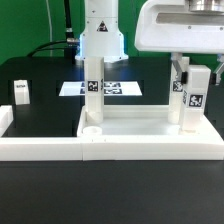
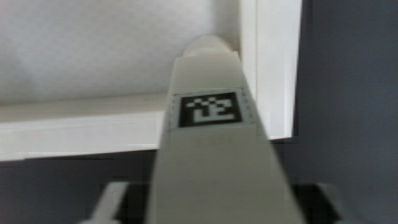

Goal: Assemble desk

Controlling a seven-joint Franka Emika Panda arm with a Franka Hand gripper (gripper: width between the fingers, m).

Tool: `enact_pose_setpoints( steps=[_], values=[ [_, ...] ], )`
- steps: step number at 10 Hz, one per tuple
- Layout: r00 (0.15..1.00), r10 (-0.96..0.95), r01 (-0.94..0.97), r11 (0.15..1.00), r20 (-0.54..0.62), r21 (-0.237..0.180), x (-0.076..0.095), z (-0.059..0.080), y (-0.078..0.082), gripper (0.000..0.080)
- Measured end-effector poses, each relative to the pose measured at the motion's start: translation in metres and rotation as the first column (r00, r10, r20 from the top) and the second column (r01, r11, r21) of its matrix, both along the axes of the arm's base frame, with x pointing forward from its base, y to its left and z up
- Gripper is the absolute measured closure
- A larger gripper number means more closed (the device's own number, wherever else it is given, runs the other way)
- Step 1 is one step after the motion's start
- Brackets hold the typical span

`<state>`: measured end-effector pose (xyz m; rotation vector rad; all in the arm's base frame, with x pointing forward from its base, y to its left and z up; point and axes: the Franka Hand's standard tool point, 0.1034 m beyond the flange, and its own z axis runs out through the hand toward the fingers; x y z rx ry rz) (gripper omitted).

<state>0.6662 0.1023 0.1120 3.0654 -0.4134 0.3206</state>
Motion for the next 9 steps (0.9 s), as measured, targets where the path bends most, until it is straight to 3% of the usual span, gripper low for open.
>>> enact_pose_setpoints(
  steps=[3,4,6,9],
  values=[
    [0.969,-0.249,0.248,0.968,0.002,0.047,0.002,-0.001,-0.007,0.0511],
    [0.917,-0.399,0.4,0.914,-0.03,0.063,0.004,-0.001,-0.009,0.0511],
    [0.653,-0.742,0.757,0.647,-0.152,0.093,0.005,-0.001,-0.012,0.0511],
    [0.341,-0.92,0.94,0.334,-0.193,0.07,0.005,-0.003,-0.006,0.0509]
  ],
)
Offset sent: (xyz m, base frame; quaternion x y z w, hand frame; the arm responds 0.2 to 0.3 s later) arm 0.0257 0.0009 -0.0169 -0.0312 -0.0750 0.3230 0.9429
